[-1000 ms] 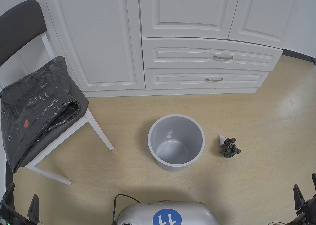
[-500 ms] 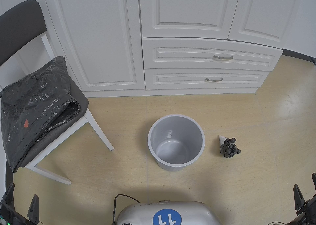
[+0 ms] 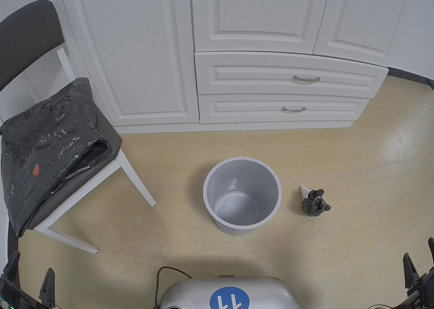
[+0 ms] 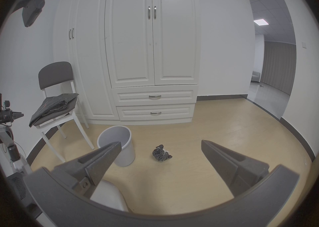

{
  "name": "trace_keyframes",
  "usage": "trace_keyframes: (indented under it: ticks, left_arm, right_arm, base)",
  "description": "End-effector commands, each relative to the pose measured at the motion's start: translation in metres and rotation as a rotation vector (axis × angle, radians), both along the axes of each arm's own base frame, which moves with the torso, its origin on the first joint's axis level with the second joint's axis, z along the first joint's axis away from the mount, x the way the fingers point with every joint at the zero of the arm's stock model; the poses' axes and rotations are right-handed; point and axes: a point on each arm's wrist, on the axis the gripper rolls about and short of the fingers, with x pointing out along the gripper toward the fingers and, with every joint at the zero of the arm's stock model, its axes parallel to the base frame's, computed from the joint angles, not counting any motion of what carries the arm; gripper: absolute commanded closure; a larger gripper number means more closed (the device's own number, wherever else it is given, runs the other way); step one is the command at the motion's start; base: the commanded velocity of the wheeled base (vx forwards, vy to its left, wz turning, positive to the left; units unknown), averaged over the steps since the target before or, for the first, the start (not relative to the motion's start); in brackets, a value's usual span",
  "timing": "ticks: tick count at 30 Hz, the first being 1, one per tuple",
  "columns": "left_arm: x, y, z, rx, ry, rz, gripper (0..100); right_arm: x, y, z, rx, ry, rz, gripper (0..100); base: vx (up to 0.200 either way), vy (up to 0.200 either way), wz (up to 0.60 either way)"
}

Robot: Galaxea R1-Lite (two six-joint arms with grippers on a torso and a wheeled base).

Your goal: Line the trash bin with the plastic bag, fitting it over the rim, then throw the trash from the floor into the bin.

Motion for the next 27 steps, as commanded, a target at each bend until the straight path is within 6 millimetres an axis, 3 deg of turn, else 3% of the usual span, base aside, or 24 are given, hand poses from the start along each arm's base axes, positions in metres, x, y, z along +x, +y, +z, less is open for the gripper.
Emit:
trace_keyframes:
  ticks: [1,12,27]
  left_arm:
    - [0.0001,0.0,-0.0055,0.0,0.003,0.002,0]
    - [0.0001,-0.0011,-0.0047,0.044,-0.005,-0.044,0]
    - [0.0001,-0.0011,-0.0045,0.04,-0.007,-0.041,0]
  right_arm:
    - [-0.0002,0.0,-0.0044,0.0,-0.002,0.0,0]
    - [0.0,0.0013,-0.0058,-0.09,0.008,0.052,0]
    - [0.0,0.0009,-0.0069,-0.021,0.02,0.041,0]
  base:
    - [0.0,0.0,0.0]
    - [0.0,0.0,0.0]
    - [0.0,0.0,0.0]
